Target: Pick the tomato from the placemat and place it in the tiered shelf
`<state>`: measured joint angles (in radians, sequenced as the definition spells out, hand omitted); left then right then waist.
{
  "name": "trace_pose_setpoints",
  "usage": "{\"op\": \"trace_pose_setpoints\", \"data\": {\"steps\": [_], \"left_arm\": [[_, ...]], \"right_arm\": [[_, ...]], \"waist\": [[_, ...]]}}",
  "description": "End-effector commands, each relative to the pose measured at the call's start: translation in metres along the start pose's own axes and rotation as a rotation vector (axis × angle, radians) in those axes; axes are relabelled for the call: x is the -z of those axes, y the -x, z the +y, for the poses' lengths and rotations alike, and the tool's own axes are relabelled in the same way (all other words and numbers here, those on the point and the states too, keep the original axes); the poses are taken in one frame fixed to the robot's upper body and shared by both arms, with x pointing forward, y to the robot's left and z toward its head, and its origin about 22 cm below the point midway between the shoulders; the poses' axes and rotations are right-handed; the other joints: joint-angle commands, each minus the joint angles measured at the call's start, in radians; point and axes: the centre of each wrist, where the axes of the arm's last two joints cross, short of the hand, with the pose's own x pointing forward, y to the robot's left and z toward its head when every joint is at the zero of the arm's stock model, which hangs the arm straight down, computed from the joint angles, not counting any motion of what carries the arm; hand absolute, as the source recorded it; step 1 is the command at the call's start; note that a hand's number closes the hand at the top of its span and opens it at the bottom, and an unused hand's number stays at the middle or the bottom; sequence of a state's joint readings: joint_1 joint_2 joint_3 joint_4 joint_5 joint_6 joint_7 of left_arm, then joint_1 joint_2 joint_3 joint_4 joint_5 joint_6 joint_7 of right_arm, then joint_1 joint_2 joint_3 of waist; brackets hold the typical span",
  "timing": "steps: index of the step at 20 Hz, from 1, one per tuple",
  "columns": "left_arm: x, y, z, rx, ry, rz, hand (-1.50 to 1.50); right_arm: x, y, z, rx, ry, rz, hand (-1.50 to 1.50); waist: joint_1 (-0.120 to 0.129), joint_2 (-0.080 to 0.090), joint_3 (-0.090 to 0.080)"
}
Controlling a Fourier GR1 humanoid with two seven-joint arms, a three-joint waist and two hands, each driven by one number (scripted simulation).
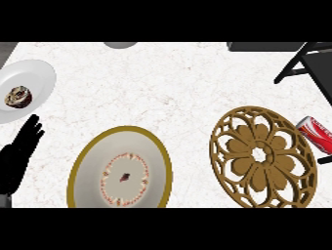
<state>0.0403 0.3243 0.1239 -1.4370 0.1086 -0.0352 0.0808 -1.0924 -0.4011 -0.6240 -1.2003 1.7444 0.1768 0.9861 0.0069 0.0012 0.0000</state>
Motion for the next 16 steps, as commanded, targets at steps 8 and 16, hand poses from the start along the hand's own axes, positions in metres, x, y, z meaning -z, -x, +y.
{"op": "trace_pose_setpoints", "data": {"steps": [8,16], "left_arm": [[0.008,-0.004,-0.011,0.003,-0.012,0.01,0.0],[-0.001,0.001,0.0,-0.014,0.001,0.007,0.0]], "right_arm": [[0.041,0.035,0.027,-0.038,-0.018,0.143,-1.5],[0.035,0.056,0.054,0.099,0.029,0.113,-1.5]], "waist": [[-0.004,0.0,0.0],[0.002,-0.001,0.0]]}}
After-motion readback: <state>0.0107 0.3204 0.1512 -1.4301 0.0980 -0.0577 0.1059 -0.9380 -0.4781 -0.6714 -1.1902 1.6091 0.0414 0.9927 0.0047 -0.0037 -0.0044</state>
